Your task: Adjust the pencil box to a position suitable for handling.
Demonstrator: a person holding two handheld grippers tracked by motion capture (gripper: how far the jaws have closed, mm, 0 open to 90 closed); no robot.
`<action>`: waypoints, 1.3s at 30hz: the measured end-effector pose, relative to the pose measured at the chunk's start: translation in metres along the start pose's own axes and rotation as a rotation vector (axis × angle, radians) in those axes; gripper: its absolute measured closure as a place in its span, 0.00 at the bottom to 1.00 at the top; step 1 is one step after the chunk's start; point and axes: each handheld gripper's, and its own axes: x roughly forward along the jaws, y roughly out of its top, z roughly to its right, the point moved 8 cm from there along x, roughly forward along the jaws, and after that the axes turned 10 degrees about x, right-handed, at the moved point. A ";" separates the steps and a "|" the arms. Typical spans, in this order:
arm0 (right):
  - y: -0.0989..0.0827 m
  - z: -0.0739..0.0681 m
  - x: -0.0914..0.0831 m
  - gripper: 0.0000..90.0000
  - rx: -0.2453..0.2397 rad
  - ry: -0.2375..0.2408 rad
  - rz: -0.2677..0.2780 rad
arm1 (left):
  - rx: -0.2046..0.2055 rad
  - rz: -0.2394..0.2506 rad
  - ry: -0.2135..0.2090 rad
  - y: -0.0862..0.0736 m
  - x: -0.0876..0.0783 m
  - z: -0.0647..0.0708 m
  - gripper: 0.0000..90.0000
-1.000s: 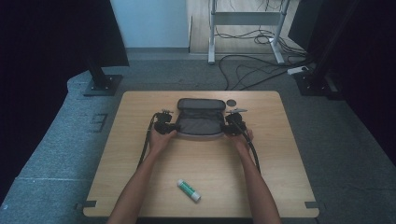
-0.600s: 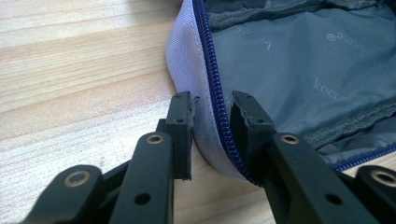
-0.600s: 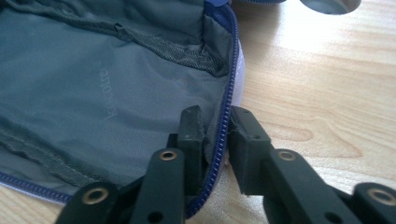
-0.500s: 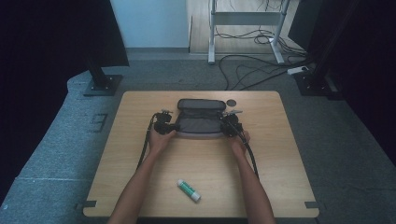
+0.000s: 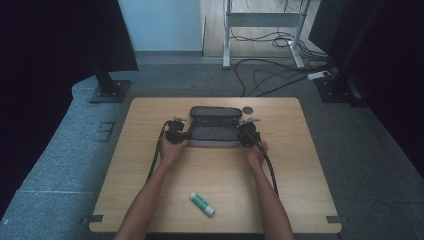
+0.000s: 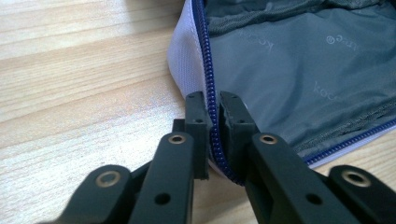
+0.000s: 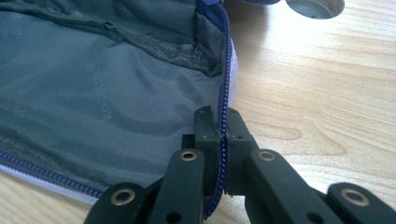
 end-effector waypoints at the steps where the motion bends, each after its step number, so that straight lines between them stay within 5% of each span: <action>1: 0.000 -0.001 -0.001 0.96 0.000 0.003 0.000 | 0.000 0.000 0.000 0.000 0.000 0.000 0.95; 5: 0.004 -0.004 -0.008 0.96 -0.013 0.012 0.017 | 0.012 -0.009 -0.006 0.002 -0.008 0.001 0.96; 15: 0.021 -0.016 -0.048 0.96 -0.057 0.036 0.090 | 0.074 0.065 0.011 0.029 -0.059 0.009 0.96; 26: 0.034 -0.022 -0.078 0.96 -0.084 0.053 0.128 | 0.121 0.101 0.014 0.044 -0.093 0.018 0.95; 39: 0.044 -0.041 -0.110 0.96 -0.108 0.074 0.158 | 0.129 0.136 0.022 0.043 -0.128 0.019 0.95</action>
